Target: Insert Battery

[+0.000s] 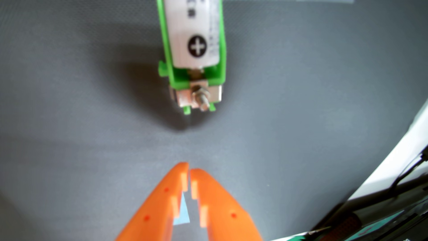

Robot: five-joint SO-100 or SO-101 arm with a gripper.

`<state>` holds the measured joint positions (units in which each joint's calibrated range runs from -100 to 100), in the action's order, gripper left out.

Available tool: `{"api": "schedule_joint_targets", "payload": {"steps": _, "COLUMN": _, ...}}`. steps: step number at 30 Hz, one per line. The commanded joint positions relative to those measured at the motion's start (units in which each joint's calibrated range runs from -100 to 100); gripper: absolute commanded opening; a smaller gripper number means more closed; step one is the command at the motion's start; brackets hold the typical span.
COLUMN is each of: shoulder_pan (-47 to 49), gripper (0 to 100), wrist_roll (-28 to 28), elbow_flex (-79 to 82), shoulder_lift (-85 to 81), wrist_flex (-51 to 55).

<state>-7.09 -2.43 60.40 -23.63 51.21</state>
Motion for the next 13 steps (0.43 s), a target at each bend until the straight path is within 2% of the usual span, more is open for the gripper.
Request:
{"api": "schedule_joint_targets", "payload": {"steps": 1, "shoulder_pan": 0.0, "gripper": 1, "wrist_roll": 0.1, "elbow_flex": 2.1, "shoulder_lift": -1.2, "wrist_flex": -0.4}}
{"api": "schedule_joint_targets", "payload": {"steps": 13, "shoulder_pan": 1.9, "gripper": 1, "wrist_roll": 0.0, "elbow_flex": 3.8, "shoulder_lift": -1.2, "wrist_flex": -0.6}}
